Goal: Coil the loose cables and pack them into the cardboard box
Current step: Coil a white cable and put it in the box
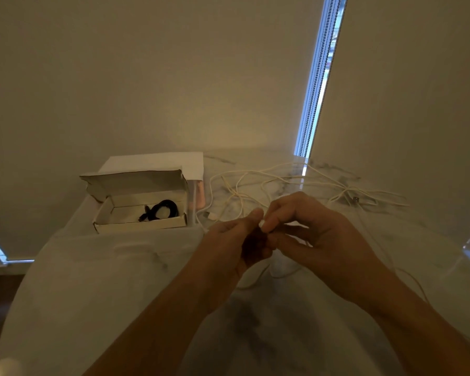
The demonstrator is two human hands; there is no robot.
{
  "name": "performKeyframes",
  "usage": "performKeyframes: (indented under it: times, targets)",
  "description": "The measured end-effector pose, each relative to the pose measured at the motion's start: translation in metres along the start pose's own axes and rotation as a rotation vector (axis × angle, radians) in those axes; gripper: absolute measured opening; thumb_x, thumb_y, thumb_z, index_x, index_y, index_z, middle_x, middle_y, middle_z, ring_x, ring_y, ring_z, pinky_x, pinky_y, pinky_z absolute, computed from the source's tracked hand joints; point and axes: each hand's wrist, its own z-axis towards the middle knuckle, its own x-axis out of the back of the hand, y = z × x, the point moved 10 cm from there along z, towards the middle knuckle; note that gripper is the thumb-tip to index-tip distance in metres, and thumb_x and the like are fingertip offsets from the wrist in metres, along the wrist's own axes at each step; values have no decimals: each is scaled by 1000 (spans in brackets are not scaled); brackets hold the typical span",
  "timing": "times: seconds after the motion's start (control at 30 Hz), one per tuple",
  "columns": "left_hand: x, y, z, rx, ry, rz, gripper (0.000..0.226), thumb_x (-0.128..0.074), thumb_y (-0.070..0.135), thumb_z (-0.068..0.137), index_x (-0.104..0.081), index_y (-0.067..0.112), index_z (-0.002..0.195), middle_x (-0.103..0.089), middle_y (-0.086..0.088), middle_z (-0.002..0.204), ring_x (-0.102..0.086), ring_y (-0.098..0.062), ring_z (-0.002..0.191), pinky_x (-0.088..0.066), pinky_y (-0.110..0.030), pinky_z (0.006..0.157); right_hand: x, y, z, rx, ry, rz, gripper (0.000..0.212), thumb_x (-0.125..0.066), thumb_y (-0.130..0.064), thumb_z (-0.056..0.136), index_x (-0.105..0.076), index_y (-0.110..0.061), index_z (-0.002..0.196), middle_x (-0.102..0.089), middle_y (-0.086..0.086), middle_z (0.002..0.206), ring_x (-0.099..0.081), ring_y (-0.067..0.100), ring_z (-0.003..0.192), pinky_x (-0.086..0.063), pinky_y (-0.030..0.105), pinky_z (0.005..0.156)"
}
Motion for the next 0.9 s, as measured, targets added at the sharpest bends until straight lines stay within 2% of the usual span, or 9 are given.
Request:
performKeyframes:
  times: [0.1,0.2,0.3,0.47,0.6,0.73,0.83,0.9]
  targets:
    - [3,0,0,-6,21,74,29,-53,21,97,-74,5,85,-70,-10,71,-66,-15,63,-56,-24,62,-1,1,0,-2,-32,-50,22,-67,0,88,-69,-20,99,-63,-3,108,-62,22,107,-53,39,93]
    - [5,4,0,-34,3,181,31,-51,25,99,-75,10,88,-74,-8,78,-70,-15,71,-55,-23,63,2,-3,-1,5,-15,-64,24,-62,0,91,-68,-21,101,-66,-4,103,-64,19,103,-52,28,90]
    - [8,9,0,-57,-22,284,32,-48,28,100,-75,12,97,-76,-9,90,-71,-15,78,-55,-21,67,15,2,-1,-15,106,-208,25,-59,-2,92,-68,-24,101,-65,-11,100,-64,9,99,-49,14,83]
    - [7,17,0,-94,-96,331,33,-47,27,99,-76,11,102,-71,-2,84,-67,-13,77,-55,-21,70,23,18,0,-64,175,-457,22,-64,-18,90,-66,-32,107,-60,-17,106,-60,2,88,-49,11,79]
    - [1,21,-1,-132,-144,264,33,-45,24,98,-74,10,104,-63,-2,79,-62,-11,72,-54,-22,70,28,33,-1,-161,225,-487,24,-68,-23,88,-65,-34,109,-59,-18,101,-59,-2,82,-45,6,72]
    - [2,32,-3,-188,-167,99,33,-47,22,97,-72,6,111,-59,-1,79,-59,-12,75,-54,-24,75,27,41,-2,-250,209,-497,13,-66,-26,90,-68,-35,99,-62,-21,85,-57,-6,77,-40,2,64]
    - [10,44,-3,-218,-160,-85,33,-48,19,96,-70,5,115,-61,-3,83,-61,-13,79,-55,-24,79,17,40,-3,-260,160,-415,12,-62,-30,93,-71,-36,98,-67,-19,75,-61,-5,75,-42,4,65]
    - [17,50,-2,-232,-156,-166,34,-47,18,98,-67,4,121,-61,-2,87,-60,-12,82,-55,-24,80,3,40,-3,-285,104,-310,15,-58,-35,94,-70,-38,103,-67,-17,73,-64,-1,72,-47,10,67]
